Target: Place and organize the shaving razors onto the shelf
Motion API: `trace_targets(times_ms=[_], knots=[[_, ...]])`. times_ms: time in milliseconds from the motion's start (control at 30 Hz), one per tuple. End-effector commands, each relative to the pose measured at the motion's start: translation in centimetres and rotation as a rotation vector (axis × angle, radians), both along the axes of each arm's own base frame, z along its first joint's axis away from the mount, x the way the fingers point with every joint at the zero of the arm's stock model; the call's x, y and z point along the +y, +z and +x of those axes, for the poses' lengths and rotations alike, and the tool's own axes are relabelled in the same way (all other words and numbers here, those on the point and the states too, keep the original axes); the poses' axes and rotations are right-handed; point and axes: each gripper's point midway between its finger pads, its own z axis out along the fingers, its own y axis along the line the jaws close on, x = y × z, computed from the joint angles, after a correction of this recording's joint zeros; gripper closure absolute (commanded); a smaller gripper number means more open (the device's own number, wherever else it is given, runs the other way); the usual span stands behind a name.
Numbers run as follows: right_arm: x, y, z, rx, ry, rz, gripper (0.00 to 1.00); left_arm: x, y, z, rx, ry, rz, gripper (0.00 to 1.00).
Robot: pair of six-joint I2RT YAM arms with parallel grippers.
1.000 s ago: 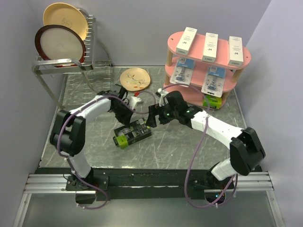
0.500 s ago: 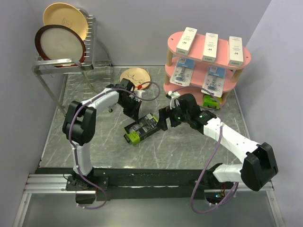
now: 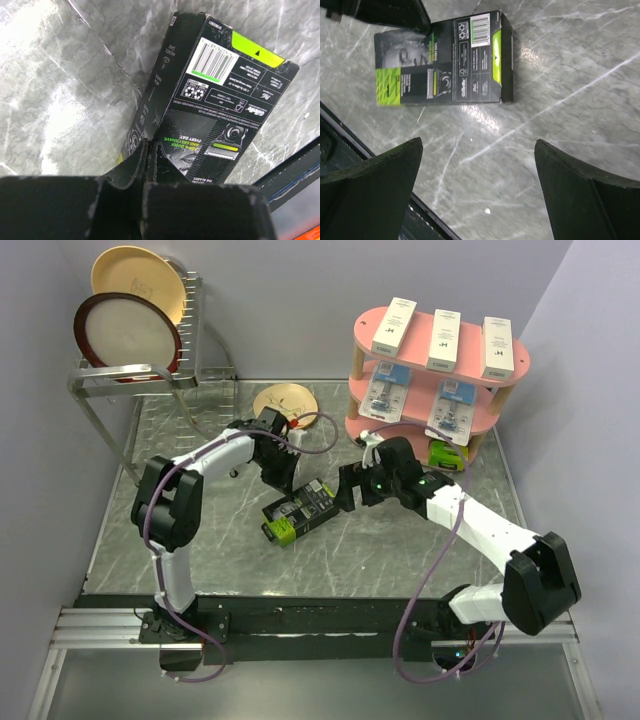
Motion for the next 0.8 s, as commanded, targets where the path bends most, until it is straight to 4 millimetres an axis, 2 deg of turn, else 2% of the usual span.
trace_targets(times_ms=[0, 67, 100, 233, 300, 400, 467, 500, 600, 667, 767], knots=[[1.0, -0.7, 1.0, 0.032, -0.06, 0.066, 0.0, 7.6, -10.2, 1.9, -0.021, 0.067, 0.453, 0.98], [1.3, -0.9, 0.8, 0.056, -0.06, 0.066, 0.0, 7.0, -10.0, 2.7, 0.009, 0.111, 0.445, 0.97], [1.6, -0.6, 0.8, 0.067, -0.057, 0.077, 0.0, 7.5, -10.6, 2.0, 0.061, 0.115, 0.464, 0.96], [1.5, -0.2, 0.4, 0.083, -0.064, 0.084, 0.0, 7.7, -10.4, 2.0, 0.071, 0.138, 0.468, 0.93], [1.4, 0.3, 0.3, 0.072, -0.071, 0.09, 0.0, 8.1, -10.4, 1.3, 0.094, 0.144, 0.479, 0.92], [1.0, 0.5, 0.3, 0.055, -0.086, 0.087, 0.0, 8.8, -10.6, -1.0, 0.151, 0.161, 0.473, 0.93], [0.9, 0.1, 0.6, 0.055, -0.106, 0.079, 0.0, 8.9, -10.8, -2.5, 0.191, 0.151, 0.45, 0.96], [1.1, 0.0, 0.9, 0.068, -0.122, 0.087, 0.0, 8.8, -10.8, -2.8, 0.2, 0.147, 0.446, 0.99], [1.7, -1.2, 1.9, 0.137, -0.177, 0.087, 0.0, 8.6, -10.9, -3.4, 0.239, 0.153, 0.43, 0.99], [2.2, -1.9, 1.9, 0.2, -0.204, 0.112, 0.0, 8.5, -11.0, -3.5, 0.265, 0.163, 0.414, 0.99], [2.8, -3.0, 1.5, 0.262, -0.246, 0.145, 0.0, 7.8, -11.8, -4.9, 0.345, 0.164, 0.375, 0.99]])
